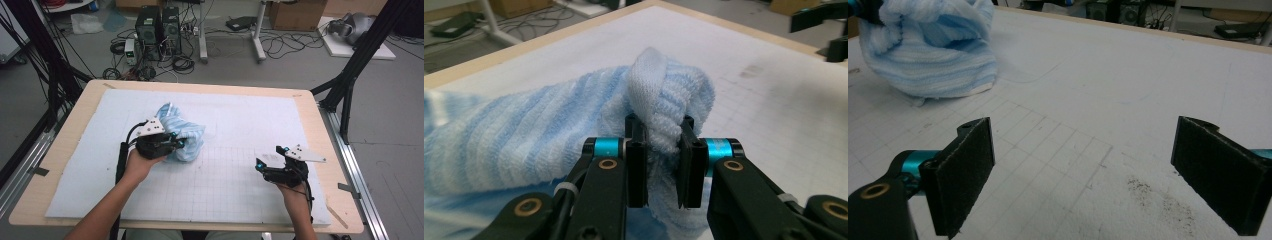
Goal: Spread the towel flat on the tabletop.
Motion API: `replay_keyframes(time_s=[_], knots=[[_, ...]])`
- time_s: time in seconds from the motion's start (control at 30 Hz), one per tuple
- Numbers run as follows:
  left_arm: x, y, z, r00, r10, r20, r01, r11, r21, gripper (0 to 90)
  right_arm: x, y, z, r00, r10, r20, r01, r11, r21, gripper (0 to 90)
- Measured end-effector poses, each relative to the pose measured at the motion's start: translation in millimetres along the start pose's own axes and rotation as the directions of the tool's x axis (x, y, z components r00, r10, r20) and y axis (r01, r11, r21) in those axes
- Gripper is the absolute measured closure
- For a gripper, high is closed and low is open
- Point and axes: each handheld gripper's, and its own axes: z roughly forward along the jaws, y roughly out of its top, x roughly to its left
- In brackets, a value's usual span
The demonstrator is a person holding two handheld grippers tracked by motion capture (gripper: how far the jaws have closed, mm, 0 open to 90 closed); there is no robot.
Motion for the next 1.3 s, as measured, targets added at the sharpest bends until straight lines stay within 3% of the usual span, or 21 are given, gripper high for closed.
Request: replay_keyframes(time_s=[0.03, 0.07, 0.13, 0.2, 0.27, 0.4, 0.43, 0.47, 0.53, 0.6, 0.7, 0.73, 0.8, 0.83, 0.87, 0.97, 1.07, 1.1, 1.17, 1.27, 1.3], knots=[[-8.1, 1.8, 5.4, 0.9992, 0.015, 0.037, -0.014, 0.9999, -0.007, 78.0, -0.6, 0.0, 0.0, 1.0000, -0.003, 0.001, 0.003, 1.000, -0.001, 9.4], [-8.1, 1.8, 5.4, 0.9992, 0.015, 0.037, -0.014, 0.9999, -0.007, 78.0, -1.0, -0.1, 0.1, 1.0000, -0.004, 0.001, 0.004, 1.000, -0.002, 9.4], [-20.8, 5.2, 14.5, 0.9955, 0.044, 0.084, -0.043, 0.9990, -0.012, 78.0, -1.1, -0.2, -0.2, 1.0000, 0.002, 0.002, -0.002, 1.000, 0.001, 9.4], [-23.8, 6.1, 17.5, 0.9945, 0.049, 0.092, -0.048, 0.9987, -0.015, 78.0, -1.8, -0.5, -0.5, 1.0000, 0.003, 0.004, -0.003, 1.000, 0.002, 9.4], [-25.2, 6.5, 23.8, 0.9944, 0.060, 0.086, -0.060, 0.9982, -0.010, 77.7, -2.8, -1.2, -0.3, 1.0000, 0.006, 0.004, -0.006, 1.000, 0.003, 9.4], [-17.6, 4.4, 33.0, 0.9990, 0.031, 0.033, -0.031, 0.9995, -0.002, 72.0, -3.4, -2.0, 0.2, 0.9999, 0.013, 0.007, -0.013, 1.000, 0.008, 9.4], [-14.0, 4.8, 33.4, 1.0000, 0.006, -0.003, -0.006, 0.9999, -0.009, 62.2, -4.1, -2.3, 0.7, 0.9999, 0.009, 0.007, -0.009, 1.000, 0.008, 9.4], [-11.7, 5.0, 32.3, 0.9996, -0.011, -0.024, 0.011, 0.9997, -0.020, 41.5, -4.3, -3.0, 1.1, 0.9999, 0.013, 0.007, -0.013, 1.000, 0.013, 9.4], [-0.4, 6.2, 19.8, 0.9950, -0.057, -0.082, 0.050, 0.9957, -0.078, 34.2, -4.3, -3.6, 1.3, 0.9998, 0.019, 0.005, -0.019, 1.000, 0.014, 9.4], [3.9, 6.4, 13.8, 0.9934, -0.061, -0.097, 0.053, 0.9951, -0.084, 31.4, -4.2, -3.8, 1.8, 0.9998, 0.019, 0.003, -0.019, 1.000, 0.014, 9.4], [17.4, 3.1, -7.5, 0.9882, -0.068, -0.138, 0.054, 0.9930, -0.105, 31.4, -2.0, -3.5, 4.1, 0.9994, 0.032, -0.015, -0.032, 0.999, 0.014, 9.4], [26.9, -3.0, -21.4, 0.9843, -0.085, -0.155, 0.068, 0.9916, -0.110, 31.4, 1.5, -2.5, 6.9, 0.9996, 0.017, -0.021, -0.016, 1.000, 0.020, 9.4], [31.4, -6.5, -27.6, 0.9824, -0.091, -0.164, 0.075, 0.9921, -0.101, 31.4, 6.1, -1.2, 10.1, 0.9993, 0.007, -0.036, -0.006, 1.000, 0.028, 9.4], [38.3, -15.9, -38.9, 0.9778, -0.098, -0.185, 0.080, 0.9913, -0.105, 31.4, 8.9, -0.1, 11.6, 0.9992, 0.003, -0.041, -0.001, 0.999, 0.033, 9.4], [38.3, -15.9, -38.9, 0.9778, -0.098, -0.185, 0.080, 0.9913, -0.105, 31.4, 8.9, -0.1, 11.6, 0.9992, 0.003, -0.041, -0.001, 0.999, 0.033, 9.4], [47.8, -36.5, -54.0, 0.9698, -0.121, -0.212, 0.101, 0.9897, -0.101, 31.5, 17.2, 5.4, 19.1, 0.9976, -0.015, -0.067, 0.017, 0.999, 0.034, 9.4], [50.7, -45.1, -57.9, 0.9674, -0.134, -0.215, 0.115, 0.9881, -0.102, 31.7, 22.3, 7.1, 25.6, 0.9967, -0.019, -0.079, 0.023, 0.999, 0.045, 9.4], [52.9, -50.0, -59.6, 0.9669, -0.137, -0.215, 0.121, 0.9891, -0.084, 31.8, 28.9, 9.5, 36.8, 0.9951, -0.024, -0.096, 0.030, 0.998, 0.060, 9.4], [53.3, -51.7, -60.0, 0.9670, -0.140, -0.213, 0.122, 0.9881, -0.094, 31.9, 31.6, 10.9, 41.3, 0.9942, -0.019, -0.106, 0.026, 0.997, 0.066, 9.4], [53.9, -53.3, -60.7, 0.9679, -0.133, -0.213, 0.116, 0.9892, -0.089, 33.3, 46.3, 20.6, 61.4, 0.9891, -0.021, -0.146, 0.032, 0.996, 0.079, 9.4], [53.9, -53.5, -60.3, 0.9689, -0.133, -0.209, 0.117, 0.9892, -0.088, 33.9, 58.1, 29.9, 79.6, 0.9848, -0.023, -0.172, 0.039, 0.995, 0.092, 9.4]])
